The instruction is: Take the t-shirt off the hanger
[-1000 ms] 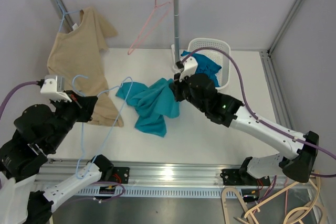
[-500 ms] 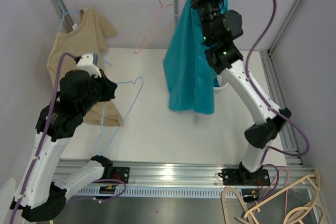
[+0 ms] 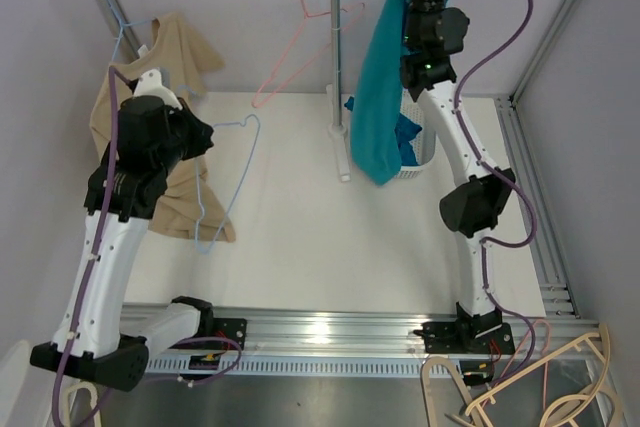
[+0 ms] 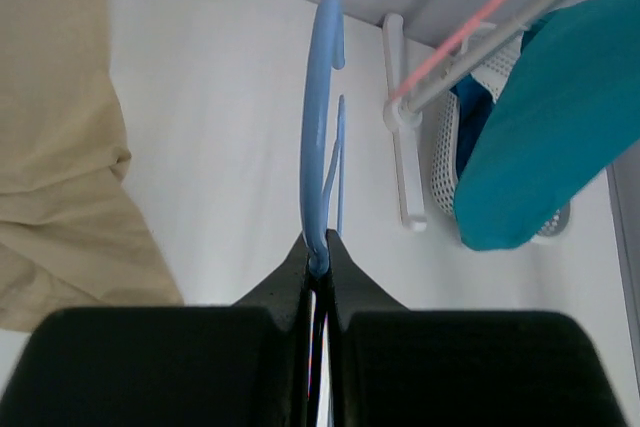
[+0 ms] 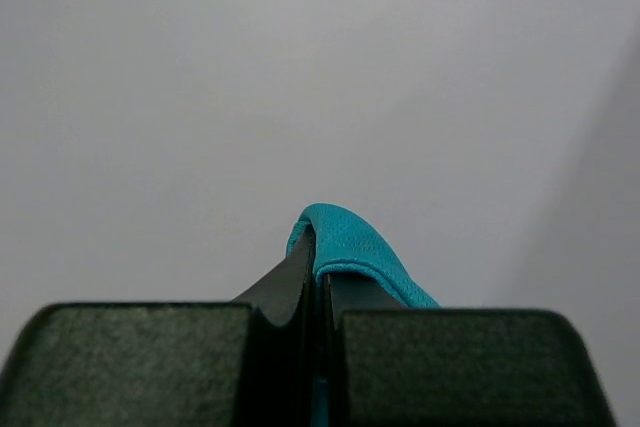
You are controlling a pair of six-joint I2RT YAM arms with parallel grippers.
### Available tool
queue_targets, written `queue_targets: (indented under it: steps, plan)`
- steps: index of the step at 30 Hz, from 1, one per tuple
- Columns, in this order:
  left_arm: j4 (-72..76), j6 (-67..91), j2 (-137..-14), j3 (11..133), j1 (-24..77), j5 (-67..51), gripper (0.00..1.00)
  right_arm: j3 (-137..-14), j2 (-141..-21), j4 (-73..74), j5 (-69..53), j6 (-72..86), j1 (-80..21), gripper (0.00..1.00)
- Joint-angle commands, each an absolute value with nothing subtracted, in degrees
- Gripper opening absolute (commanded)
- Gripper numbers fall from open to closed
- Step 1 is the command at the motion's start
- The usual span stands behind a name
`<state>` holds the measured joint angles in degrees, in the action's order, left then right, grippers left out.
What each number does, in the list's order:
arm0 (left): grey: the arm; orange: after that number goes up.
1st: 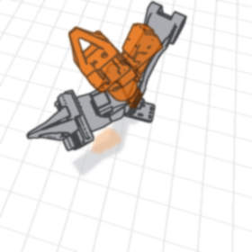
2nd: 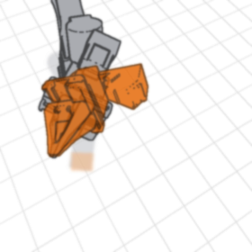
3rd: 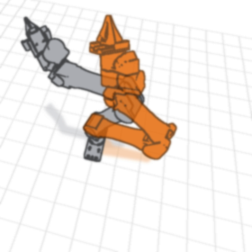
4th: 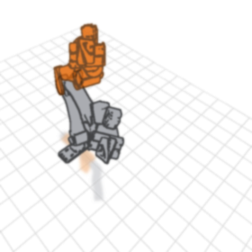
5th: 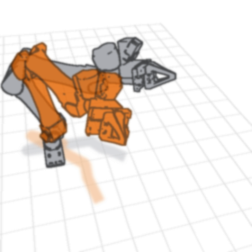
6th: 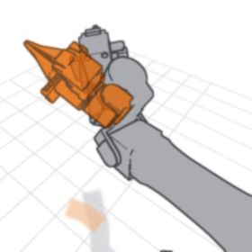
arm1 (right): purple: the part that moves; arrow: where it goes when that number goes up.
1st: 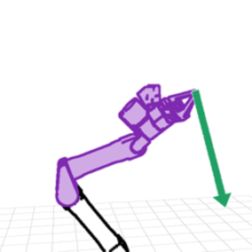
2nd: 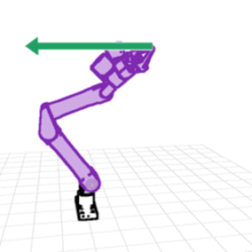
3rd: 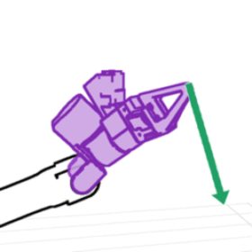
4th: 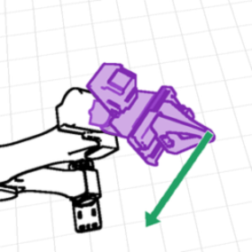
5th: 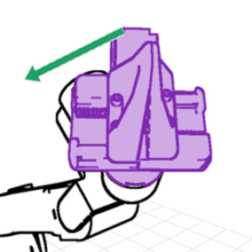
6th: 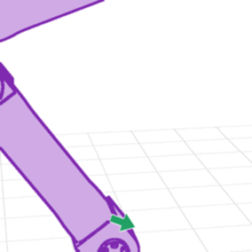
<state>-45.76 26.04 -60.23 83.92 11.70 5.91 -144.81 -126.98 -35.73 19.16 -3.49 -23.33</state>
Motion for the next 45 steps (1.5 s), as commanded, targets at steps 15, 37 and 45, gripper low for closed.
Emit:
queue_targets:
  steps: [15, 37, 45]
  plan:
    - [-28.8, 15.9, -71.3, 94.1, 6.8, 9.2, 0.01, -113.1, -115.1, 29.2, 12.9, 23.8, -18.8, 0.04]
    - [-16.0, 1.8, -92.9, 113.8, 11.7, -0.7, 0.01, -114.8, -110.0, 35.0, 5.4, 20.1, -12.4, 0.99]
    - [-16.5, 0.1, -100.5, 123.2, 13.4, 1.5, 0.01, -104.6, -96.7, 29.6, -1.1, 17.8, -13.1, 1.0]
